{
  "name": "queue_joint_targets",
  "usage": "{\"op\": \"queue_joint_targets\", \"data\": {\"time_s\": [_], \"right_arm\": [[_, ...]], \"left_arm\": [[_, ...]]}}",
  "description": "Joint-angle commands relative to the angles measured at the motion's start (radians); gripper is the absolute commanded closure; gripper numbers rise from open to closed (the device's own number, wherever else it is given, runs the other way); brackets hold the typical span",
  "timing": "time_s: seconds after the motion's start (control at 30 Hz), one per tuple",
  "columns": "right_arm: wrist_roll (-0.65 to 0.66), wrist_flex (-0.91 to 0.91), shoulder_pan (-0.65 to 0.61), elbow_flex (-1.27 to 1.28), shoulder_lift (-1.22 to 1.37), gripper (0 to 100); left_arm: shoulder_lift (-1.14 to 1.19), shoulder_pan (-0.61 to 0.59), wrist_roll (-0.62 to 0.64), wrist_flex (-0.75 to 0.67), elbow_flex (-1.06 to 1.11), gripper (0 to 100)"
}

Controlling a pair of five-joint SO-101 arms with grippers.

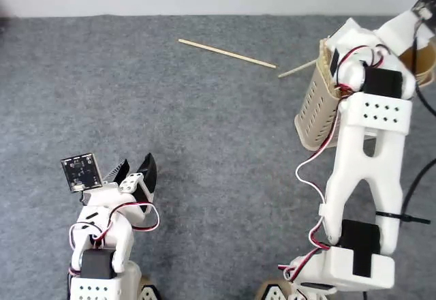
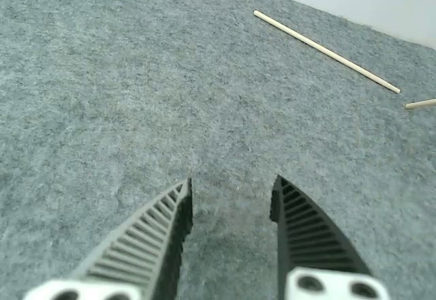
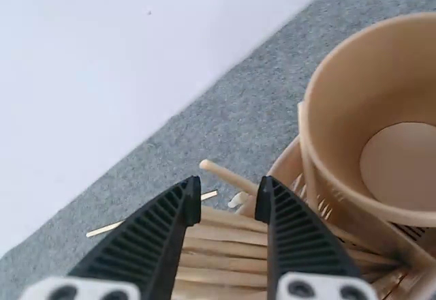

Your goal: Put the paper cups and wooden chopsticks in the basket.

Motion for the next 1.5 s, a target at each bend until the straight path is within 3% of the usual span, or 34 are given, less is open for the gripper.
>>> {"op": "queue_joint_targets", "data": {"time_s": [0.0,0.5,0.63,1.03,1.47], "right_arm": [[-0.008,-0.001,0.013,-0.04,0.021,84.5],[-0.038,-0.019,0.031,-0.043,0.081,85.3],[-0.04,-0.036,0.031,-0.043,0.077,99.2],[-0.041,-0.041,0.031,-0.044,0.067,99.0],[0.037,-0.033,0.022,-0.043,-0.185,99.1]], "left_arm": [[-0.009,0.0,-0.014,0.003,-0.005,81],[-0.009,0.0,-0.014,0.003,-0.005,81],[-0.009,0.0,-0.014,0.003,-0.005,81],[-0.009,0.0,-0.014,0.003,-0.005,81],[-0.009,0.0,-0.014,0.003,-0.005,81]]}}
